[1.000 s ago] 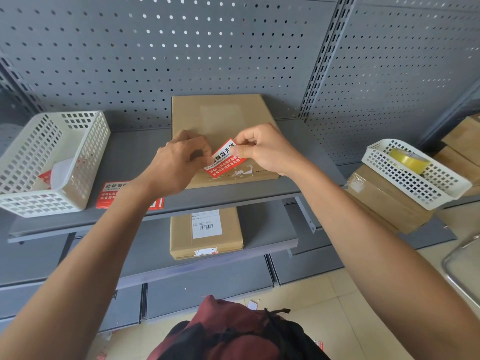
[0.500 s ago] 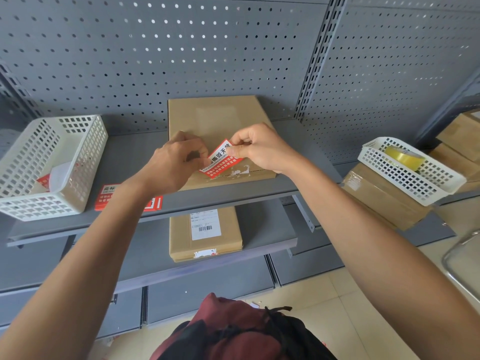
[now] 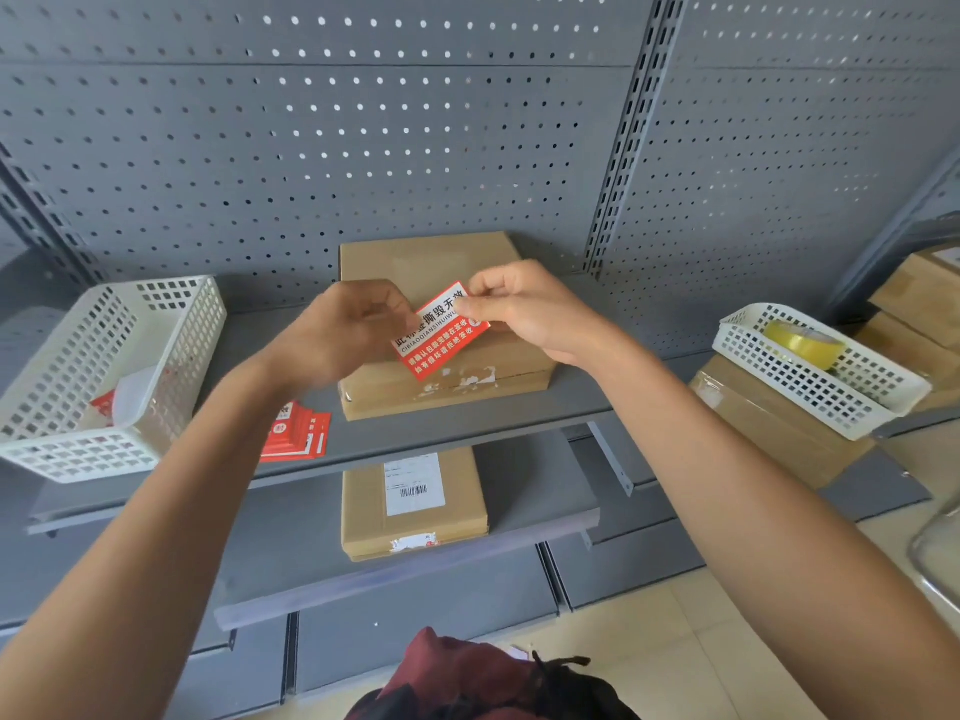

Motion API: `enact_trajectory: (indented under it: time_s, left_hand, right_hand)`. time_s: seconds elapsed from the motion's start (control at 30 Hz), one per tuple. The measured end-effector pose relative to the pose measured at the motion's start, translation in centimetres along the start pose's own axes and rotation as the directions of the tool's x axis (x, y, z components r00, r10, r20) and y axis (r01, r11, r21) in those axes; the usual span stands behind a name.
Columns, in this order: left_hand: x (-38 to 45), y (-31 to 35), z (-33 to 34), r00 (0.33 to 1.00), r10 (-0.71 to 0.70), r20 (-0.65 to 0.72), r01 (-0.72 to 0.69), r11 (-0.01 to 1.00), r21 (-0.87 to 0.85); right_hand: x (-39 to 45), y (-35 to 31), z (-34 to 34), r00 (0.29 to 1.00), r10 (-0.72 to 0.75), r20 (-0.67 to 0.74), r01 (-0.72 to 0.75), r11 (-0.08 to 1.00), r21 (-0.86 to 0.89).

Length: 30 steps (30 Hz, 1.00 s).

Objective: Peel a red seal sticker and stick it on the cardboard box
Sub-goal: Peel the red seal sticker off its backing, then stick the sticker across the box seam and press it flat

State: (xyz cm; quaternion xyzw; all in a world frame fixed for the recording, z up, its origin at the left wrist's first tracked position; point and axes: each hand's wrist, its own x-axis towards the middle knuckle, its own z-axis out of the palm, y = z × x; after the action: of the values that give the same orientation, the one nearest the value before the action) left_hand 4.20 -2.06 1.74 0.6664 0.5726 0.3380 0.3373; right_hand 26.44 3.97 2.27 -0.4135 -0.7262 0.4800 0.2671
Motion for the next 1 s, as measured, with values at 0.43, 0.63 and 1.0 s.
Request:
enact_trajectory:
  time_s: [0.43,0.63,1.0]
  left_hand:
    - [-1.5,1.3,4.0,0.923,0.087,-0.375,-0.151,0.978,-0.145]
    - [-2.2,1.6,4.5,0.886,0.027,-0.463,-0.126,0.975,-0.183]
    - [-3.6,1.7,6.0,0.882,0.002,-0.47,-0.098,0.979,-0.18]
  right_hand:
    - [-3.8,0.6,-0.1,0.968,0.014,-0.251,0.043,0.974,0.224]
    - [-4.9,0.8,0.1,0.955,-0.035,-0.295,0.112,0.962,0.249]
    - [-6.4,1.1,-0.4,0.964,-0.089,-0.25,0.147,0.963,0.224]
